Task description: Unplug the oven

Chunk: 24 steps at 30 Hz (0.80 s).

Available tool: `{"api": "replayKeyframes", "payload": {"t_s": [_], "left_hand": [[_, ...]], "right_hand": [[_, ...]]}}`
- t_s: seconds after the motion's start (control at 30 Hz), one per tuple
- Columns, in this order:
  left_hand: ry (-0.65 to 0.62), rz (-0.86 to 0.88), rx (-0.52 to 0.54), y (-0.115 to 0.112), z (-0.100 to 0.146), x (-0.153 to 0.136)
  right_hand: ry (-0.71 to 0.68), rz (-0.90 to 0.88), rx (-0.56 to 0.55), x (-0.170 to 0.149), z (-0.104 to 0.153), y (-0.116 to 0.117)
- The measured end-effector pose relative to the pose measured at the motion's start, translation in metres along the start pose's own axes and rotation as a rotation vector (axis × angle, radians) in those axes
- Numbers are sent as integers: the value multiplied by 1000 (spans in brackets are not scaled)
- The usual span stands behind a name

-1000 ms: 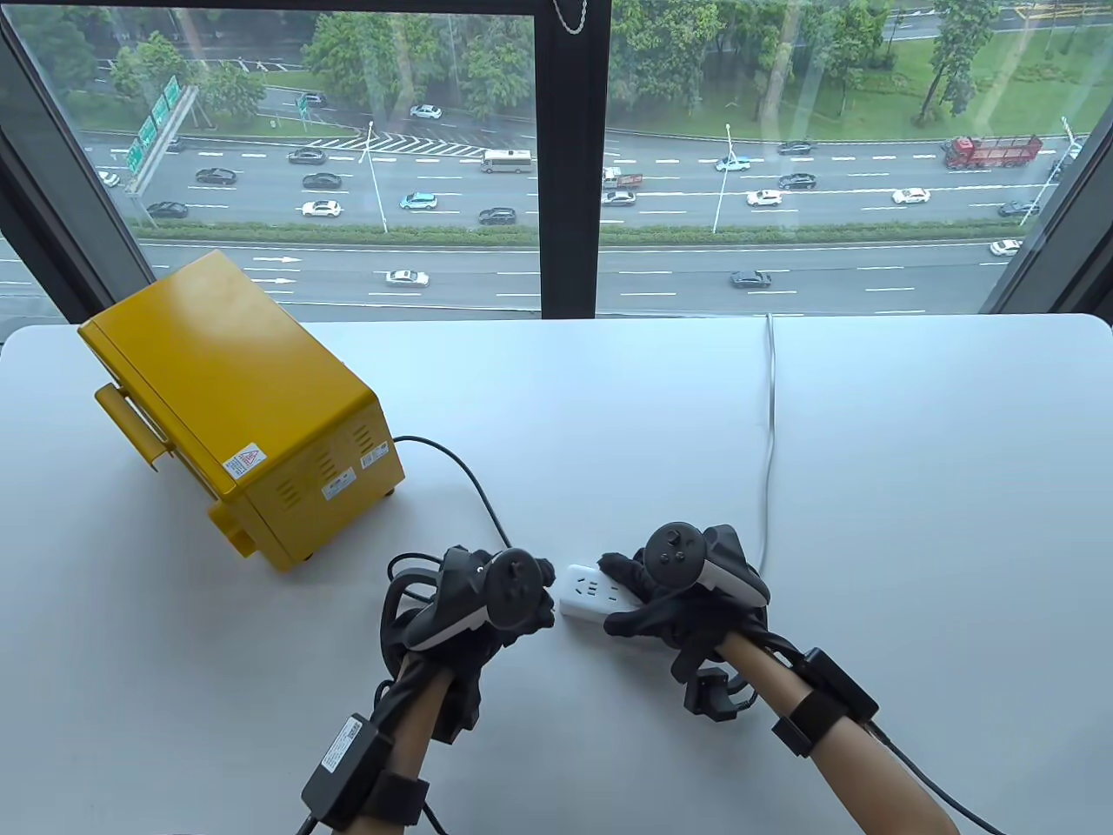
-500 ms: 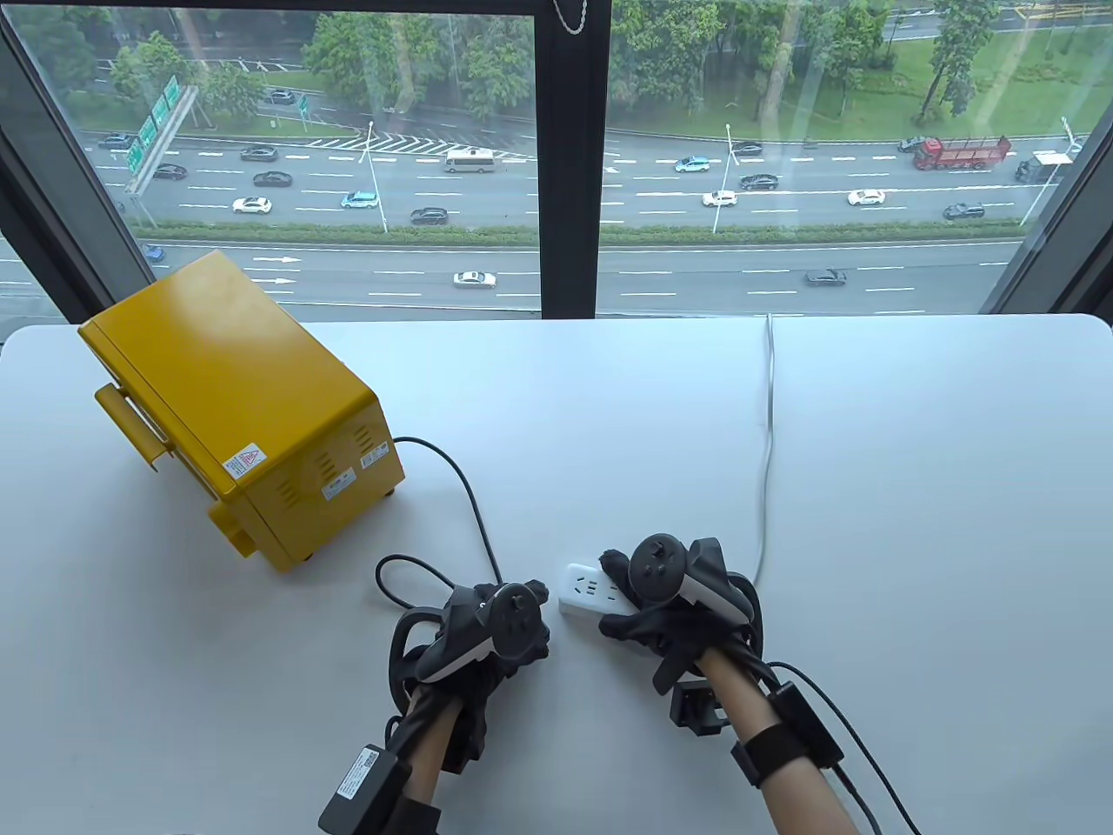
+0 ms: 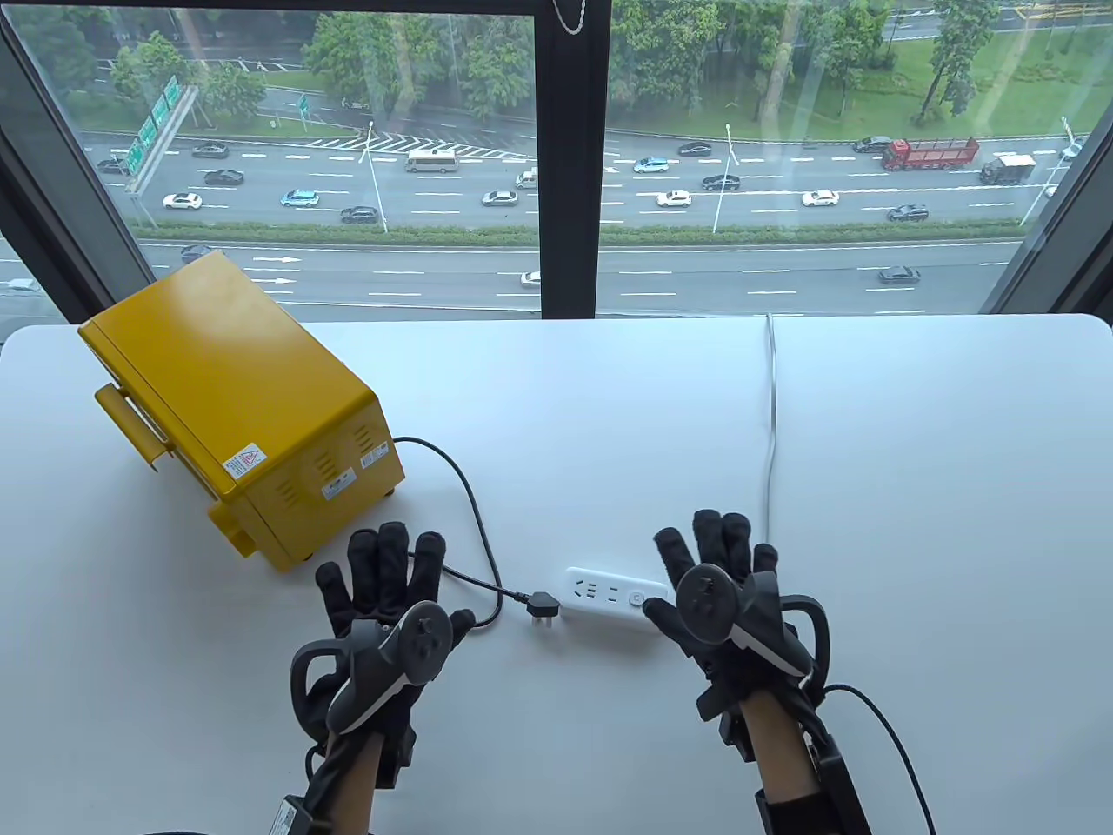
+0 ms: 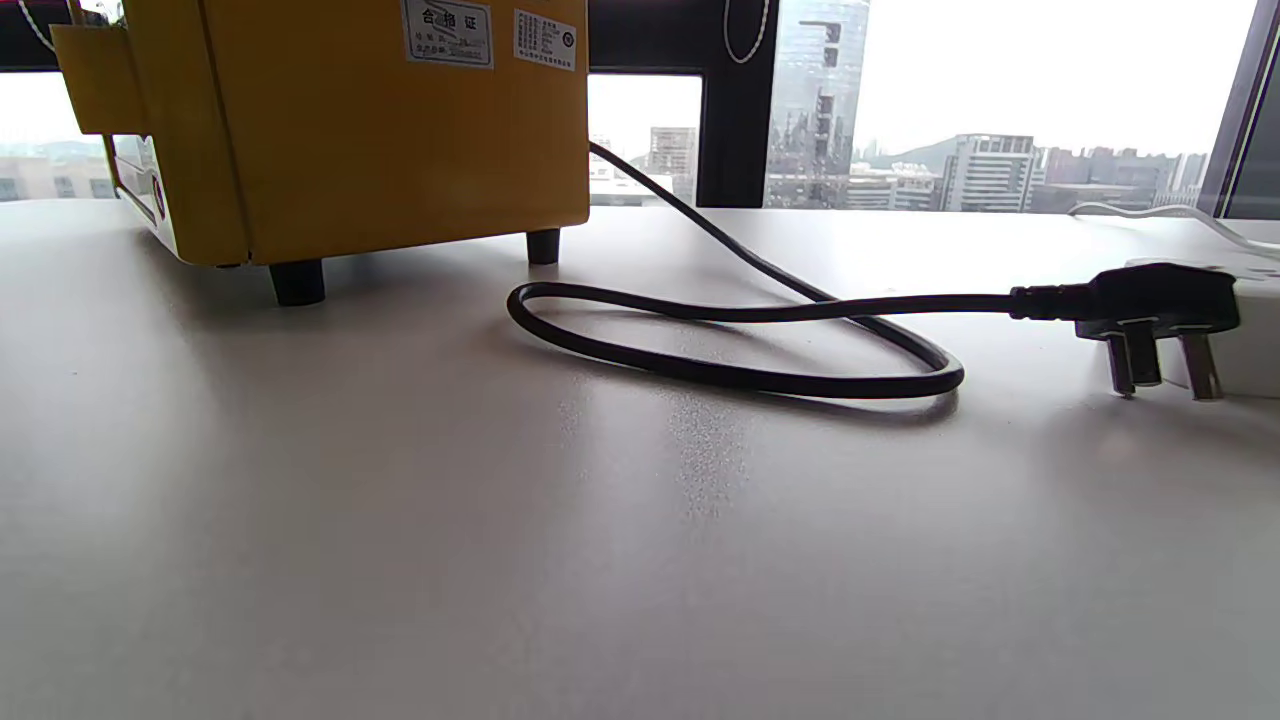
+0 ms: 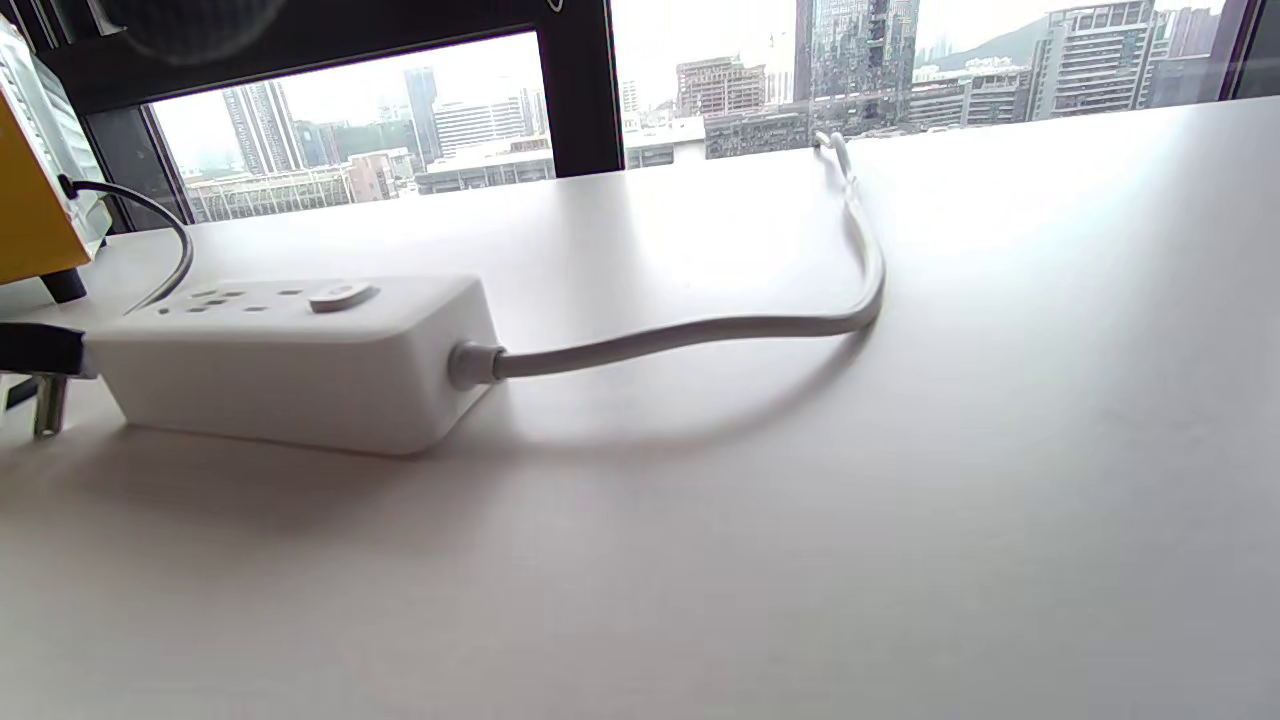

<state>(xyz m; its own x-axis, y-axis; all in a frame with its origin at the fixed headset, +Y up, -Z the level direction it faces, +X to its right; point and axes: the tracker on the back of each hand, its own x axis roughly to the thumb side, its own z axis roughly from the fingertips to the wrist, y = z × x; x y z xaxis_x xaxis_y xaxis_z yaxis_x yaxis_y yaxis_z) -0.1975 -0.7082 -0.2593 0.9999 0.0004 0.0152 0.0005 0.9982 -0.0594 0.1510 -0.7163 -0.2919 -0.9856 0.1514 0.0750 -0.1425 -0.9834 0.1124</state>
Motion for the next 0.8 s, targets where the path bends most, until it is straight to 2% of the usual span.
{"api": "replayKeyframes", "payload": {"t_s": [0.07, 0.17, 0.3, 0.8], "left_hand": [[-4, -16, -73, -9, 0, -2], [33, -72, -214, -22, -3, -3], [39, -92, -303, -35, -5, -5], [-5, -97, -313, -39, -7, 0]], "right_hand": [[20, -23, -34, -9, 6, 3], [61, 5, -23, -19, 12, 10], [79, 61, 8, -24, 13, 18], [86, 82, 63, -21, 11, 26]]}}
